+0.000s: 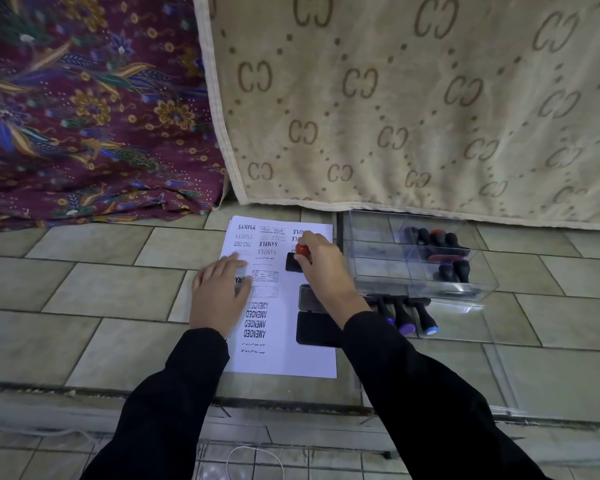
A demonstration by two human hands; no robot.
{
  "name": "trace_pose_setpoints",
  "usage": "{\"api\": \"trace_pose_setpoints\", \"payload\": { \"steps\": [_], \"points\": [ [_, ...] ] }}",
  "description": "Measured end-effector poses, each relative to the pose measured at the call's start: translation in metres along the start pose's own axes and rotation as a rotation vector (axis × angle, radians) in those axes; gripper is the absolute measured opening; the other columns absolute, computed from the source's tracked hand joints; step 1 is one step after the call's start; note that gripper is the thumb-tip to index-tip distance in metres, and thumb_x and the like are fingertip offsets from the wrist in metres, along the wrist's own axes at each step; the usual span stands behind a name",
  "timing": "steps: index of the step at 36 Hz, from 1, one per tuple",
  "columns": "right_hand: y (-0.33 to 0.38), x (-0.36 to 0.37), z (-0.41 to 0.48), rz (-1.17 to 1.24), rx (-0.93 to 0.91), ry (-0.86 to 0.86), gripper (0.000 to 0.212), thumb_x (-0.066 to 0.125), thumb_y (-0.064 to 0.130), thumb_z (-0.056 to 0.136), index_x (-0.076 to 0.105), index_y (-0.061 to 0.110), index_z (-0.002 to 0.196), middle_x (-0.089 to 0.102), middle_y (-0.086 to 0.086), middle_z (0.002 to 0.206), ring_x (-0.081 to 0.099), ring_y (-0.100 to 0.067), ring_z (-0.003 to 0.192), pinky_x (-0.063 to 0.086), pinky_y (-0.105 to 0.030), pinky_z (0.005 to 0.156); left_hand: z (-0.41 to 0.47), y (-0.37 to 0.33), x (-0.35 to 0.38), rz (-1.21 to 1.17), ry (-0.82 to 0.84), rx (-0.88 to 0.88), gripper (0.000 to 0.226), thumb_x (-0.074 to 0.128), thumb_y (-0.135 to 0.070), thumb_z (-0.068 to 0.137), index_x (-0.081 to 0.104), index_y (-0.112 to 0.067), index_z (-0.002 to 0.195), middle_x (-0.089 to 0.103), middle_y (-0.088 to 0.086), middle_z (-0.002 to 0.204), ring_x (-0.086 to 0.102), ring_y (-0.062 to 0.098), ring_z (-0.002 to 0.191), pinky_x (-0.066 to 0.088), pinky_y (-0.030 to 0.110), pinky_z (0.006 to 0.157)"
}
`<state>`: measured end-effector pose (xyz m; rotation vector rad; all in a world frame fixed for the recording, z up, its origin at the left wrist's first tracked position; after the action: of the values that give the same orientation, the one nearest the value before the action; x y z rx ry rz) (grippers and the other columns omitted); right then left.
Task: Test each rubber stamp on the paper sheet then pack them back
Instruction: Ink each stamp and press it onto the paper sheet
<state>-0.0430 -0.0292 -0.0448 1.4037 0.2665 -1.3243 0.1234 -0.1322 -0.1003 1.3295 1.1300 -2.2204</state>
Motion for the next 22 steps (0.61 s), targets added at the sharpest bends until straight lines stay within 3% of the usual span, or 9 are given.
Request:
{"api": "trace_pose_setpoints", "payload": {
  "steps": [5,10,15,19,22],
  "points": [
    [-0.001,-0.001,0.002,-0.02,0.015,-0.003,0.014,0.059,0.013,0.09,0.052,0.009,0.101,0.058,-0.009,0.097,0.057,-0.028,0.083,0.046,-0.035,0.064,0.0,0.001,0.0,0.005,-0.003,0.005,0.03,0.053,-0.034,0.092,0.056,-0.027,0.121,0.048,-0.01,0.142,0.04,0.016,0.129,0.021,0.036,0.11],
    [-0.004,-0.02,0.005,0.129,0.027,-0.114,0.018,0.064,0.013,0.088,0.055,0.01,0.103,0.06,-0.008,0.098,0.06,-0.026,0.083,0.051,-0.039,0.075,0.001,0.001,-0.001,-0.001,-0.013,0.016,0.028,0.052,-0.035,0.092,0.056,-0.029,0.119,0.049,-0.011,0.141,0.04,0.015,0.128,0.022,0.036,0.109],
    [0.001,-0.066,-0.003,0.28,-0.042,-0.358,0.021,0.067,0.018,0.086,0.055,0.02,0.104,0.06,0.004,0.098,0.06,-0.012,0.083,0.053,-0.026,0.074,0.001,0.001,0.0,-0.009,-0.007,0.002,0.028,0.052,-0.034,0.092,0.056,-0.029,0.12,0.048,-0.012,0.141,0.039,0.014,0.129,0.023,0.038,0.111],
    [0.008,-0.092,-0.023,0.272,-0.098,-0.436,0.023,0.069,0.02,0.085,0.057,0.021,0.104,0.059,0.009,0.092,0.057,0.0,0.077,0.047,-0.009,0.069,0.001,0.001,0.0,-0.007,-0.002,-0.002,0.029,0.052,-0.033,0.092,0.056,-0.029,0.12,0.048,-0.012,0.142,0.039,0.015,0.13,0.023,0.038,0.111],
    [0.007,-0.095,-0.046,0.257,-0.11,-0.428,0.023,0.069,0.019,0.084,0.058,0.02,0.105,0.062,0.004,0.092,0.056,-0.003,0.077,0.048,-0.011,0.07,0.001,0.0,-0.001,-0.003,-0.003,-0.008,0.029,0.052,-0.033,0.093,0.056,-0.028,0.121,0.048,-0.011,0.142,0.039,0.015,0.13,0.023,0.038,0.111]
  ]
}}
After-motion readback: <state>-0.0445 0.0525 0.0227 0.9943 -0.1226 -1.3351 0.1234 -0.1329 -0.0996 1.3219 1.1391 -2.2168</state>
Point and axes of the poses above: each hand's wrist, its own z-axis towards the middle knuckle, its own x-axis out of the palm, y = z × x, the point moved 4 cm from there along z, towards the middle knuckle
